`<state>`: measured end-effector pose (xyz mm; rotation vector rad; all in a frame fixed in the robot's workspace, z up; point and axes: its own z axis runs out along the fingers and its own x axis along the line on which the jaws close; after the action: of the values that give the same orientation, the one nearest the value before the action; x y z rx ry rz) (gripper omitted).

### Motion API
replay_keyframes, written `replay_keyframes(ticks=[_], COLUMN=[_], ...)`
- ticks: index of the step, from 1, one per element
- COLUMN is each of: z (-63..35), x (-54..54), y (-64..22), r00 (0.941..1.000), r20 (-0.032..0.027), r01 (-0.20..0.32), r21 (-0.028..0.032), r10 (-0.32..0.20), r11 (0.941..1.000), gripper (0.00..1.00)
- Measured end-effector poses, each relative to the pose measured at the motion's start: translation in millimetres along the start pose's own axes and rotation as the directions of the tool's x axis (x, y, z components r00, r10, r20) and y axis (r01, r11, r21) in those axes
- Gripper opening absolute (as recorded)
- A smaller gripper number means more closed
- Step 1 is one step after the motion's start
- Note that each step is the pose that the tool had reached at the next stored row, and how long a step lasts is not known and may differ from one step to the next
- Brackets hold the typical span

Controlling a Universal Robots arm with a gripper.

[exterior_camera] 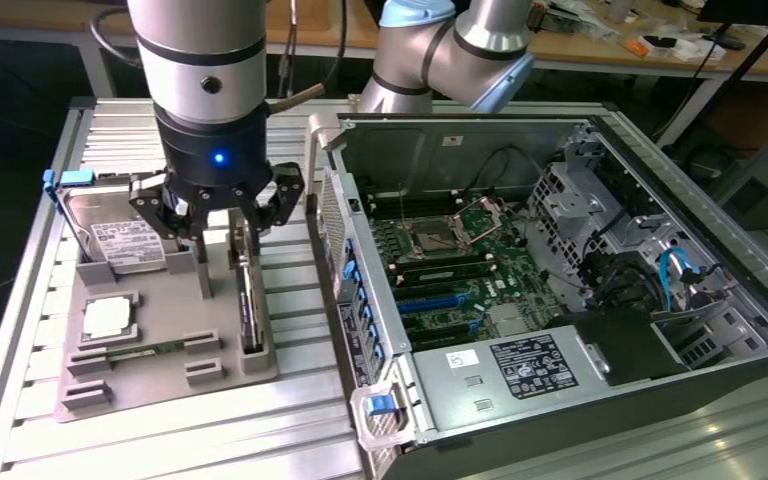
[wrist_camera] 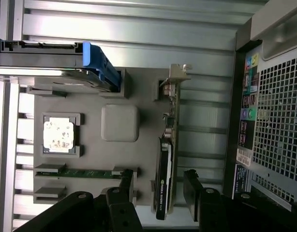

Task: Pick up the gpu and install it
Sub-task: 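Pick up the gpu and move the gpu toward the slot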

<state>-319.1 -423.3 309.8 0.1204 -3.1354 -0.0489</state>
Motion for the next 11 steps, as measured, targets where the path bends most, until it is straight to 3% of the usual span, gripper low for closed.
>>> replay_keyframes(ticks=[11], z=[20.5], x=[-1.4], y=[-8.1], r00=[1.0000], r20=[-0.0001], r01=[0.000], r21=[0.0000], r10=[0.000], r11=[1.0000], gripper=[0.54])
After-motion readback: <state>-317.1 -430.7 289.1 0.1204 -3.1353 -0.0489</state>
